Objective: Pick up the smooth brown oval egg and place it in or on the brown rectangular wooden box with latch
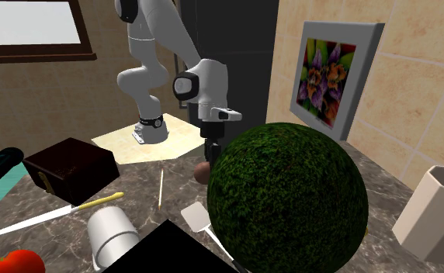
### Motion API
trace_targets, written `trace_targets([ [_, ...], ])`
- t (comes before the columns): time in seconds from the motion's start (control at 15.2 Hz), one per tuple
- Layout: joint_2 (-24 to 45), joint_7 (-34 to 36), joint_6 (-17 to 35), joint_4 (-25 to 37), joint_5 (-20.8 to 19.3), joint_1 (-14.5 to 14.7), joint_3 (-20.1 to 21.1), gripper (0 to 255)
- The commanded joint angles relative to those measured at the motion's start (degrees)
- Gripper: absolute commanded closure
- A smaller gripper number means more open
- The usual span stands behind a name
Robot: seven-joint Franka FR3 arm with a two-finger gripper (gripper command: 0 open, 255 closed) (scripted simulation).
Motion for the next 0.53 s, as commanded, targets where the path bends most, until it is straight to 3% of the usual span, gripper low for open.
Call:
trace_targets([
  [0.0, 0.01, 0.0, -0.02, -0.03, 0.0, -0.01, 0.0, 255],
  [0.46, -3.72, -2.53, -4.68, 1.07, 1.86, -0.03, 0.59, 255],
])
